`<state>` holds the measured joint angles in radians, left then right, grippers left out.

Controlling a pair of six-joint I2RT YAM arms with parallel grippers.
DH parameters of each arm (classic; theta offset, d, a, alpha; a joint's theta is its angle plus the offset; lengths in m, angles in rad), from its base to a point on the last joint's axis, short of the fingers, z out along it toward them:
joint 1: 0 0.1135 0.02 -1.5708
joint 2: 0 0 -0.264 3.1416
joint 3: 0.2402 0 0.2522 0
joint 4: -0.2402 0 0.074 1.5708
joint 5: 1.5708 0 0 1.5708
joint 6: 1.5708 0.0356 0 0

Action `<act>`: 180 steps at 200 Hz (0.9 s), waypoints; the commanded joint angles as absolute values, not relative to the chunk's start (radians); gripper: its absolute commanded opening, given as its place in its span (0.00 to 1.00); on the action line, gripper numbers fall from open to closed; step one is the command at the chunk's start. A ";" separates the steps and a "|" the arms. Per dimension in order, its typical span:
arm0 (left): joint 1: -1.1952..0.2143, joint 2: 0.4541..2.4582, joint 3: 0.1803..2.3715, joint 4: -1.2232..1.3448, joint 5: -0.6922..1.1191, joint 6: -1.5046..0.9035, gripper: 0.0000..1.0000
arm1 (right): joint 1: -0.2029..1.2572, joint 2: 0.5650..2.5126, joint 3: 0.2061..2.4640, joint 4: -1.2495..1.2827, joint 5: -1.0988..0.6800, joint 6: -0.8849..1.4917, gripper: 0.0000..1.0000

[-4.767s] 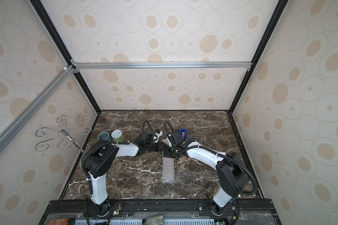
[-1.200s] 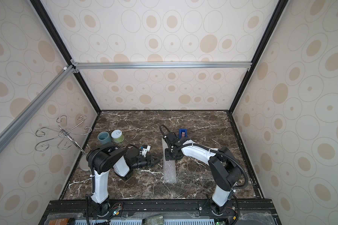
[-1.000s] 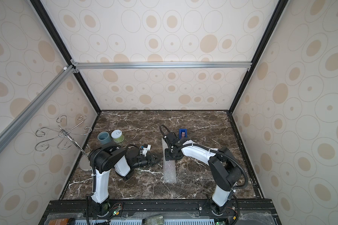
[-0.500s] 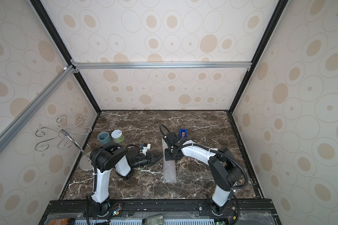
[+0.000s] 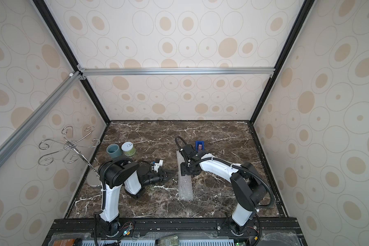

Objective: Wrap wine bottles in bubble wrap
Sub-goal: Adjust the bubble wrap at the center of the board.

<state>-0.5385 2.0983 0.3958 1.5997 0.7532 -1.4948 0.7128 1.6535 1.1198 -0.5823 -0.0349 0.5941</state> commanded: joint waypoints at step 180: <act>-0.524 1.923 0.423 1.332 0.747 -1.294 0.00 | 0.921 1.681 1.103 -0.754 0.250 0.712 0.68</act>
<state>-0.5339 1.9629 0.4034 1.4094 0.7391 -1.3525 0.9188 1.6730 1.0851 -0.6853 0.1577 0.7288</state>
